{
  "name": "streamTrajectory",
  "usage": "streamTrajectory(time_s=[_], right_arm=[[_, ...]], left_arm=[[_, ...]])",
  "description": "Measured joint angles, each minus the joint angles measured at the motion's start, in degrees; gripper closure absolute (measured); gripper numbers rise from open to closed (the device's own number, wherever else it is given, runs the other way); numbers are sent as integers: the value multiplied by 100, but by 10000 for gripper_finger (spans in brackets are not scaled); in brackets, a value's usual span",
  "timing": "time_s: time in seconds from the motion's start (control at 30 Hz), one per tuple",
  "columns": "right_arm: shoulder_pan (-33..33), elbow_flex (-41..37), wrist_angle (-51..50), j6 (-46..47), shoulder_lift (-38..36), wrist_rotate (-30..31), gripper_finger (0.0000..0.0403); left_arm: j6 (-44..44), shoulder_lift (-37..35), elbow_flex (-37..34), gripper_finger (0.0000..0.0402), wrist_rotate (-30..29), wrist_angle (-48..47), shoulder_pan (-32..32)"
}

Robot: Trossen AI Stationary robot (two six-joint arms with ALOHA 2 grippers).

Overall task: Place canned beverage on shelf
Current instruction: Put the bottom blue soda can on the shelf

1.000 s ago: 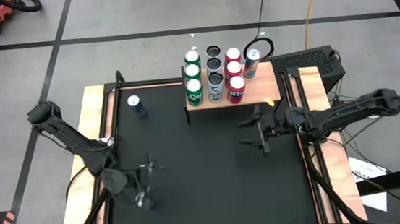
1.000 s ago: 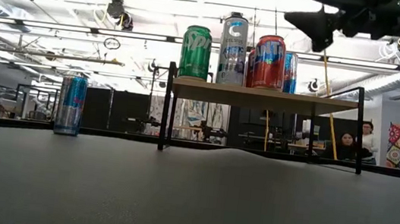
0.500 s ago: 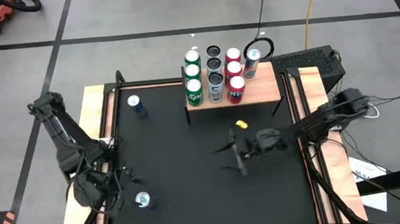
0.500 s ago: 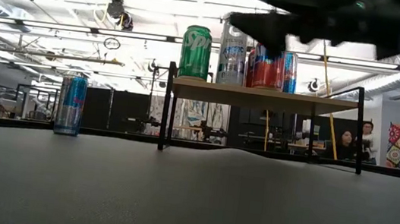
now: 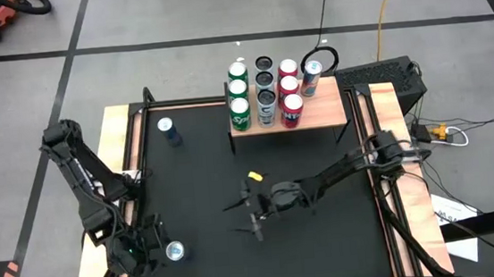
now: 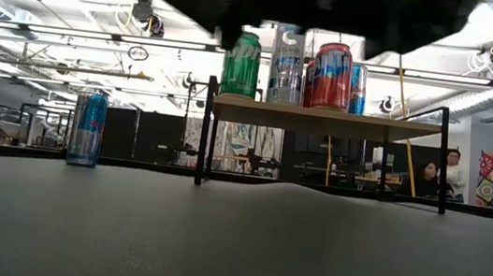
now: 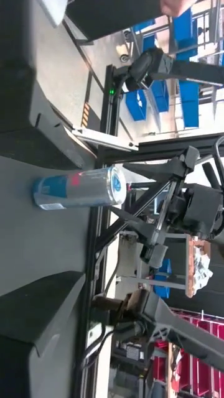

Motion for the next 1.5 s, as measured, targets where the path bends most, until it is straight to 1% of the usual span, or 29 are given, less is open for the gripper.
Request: streamTrajectory(time_s=[0.1, 0.2, 0.3, 0.37, 0.53, 0.67, 0.77, 0.87, 0.97, 1.13, 1.23, 1.4, 1.5], right_arm=[[-6, 547, -111, -22, 442, -7, 138], [-7, 1103, -444, -77, 835, -10, 138], [-7, 1561, -838, -138, 1159, -8, 138], [-12, 1786, -859, -137, 1347, -6, 137], [-28, 2332, -782, 43, 1737, -37, 137], [-46, 2794, -1005, 212, 2024, -454, 137], [-46, 3220, -1293, 186, 2281, -595, 134], [-46, 3696, -1541, 152, 2549, -617, 121], [-60, 4054, -1798, 132, 2739, -610, 101], [-137, 4437, -1935, 159, 2984, -606, 63], [-198, 4670, -2001, 292, 3129, -616, 49], [-247, 4863, -2211, 428, 3239, -892, 49], [-247, 4868, -2196, 432, 3241, -916, 55]], left_arm=[[-195, 53, 0, 77, 12, -217, -25], [-263, 111, 0, 77, -244, -555, -7], [-260, 167, -2, 77, -541, -534, -1], [-254, 240, -2, 77, -673, -407, -3], [-211, 479, -2, 77, -706, -345, -3], [-103, 680, -2, 77, -721, -351, 10], [-83, 807, -2, 77, -730, -396, 90], [-50, 941, -2, 77, -745, -418, 204], [34, 1057, -2, 77, -626, -417, 294], [194, 1199, -2, 77, -541, -394, 395], [363, 1255, -2, 77, -542, -371, 483], [447, 1334, -2, 77, -542, -369, 652], [505, 1379, -2, 77, -541, -364, 709]])
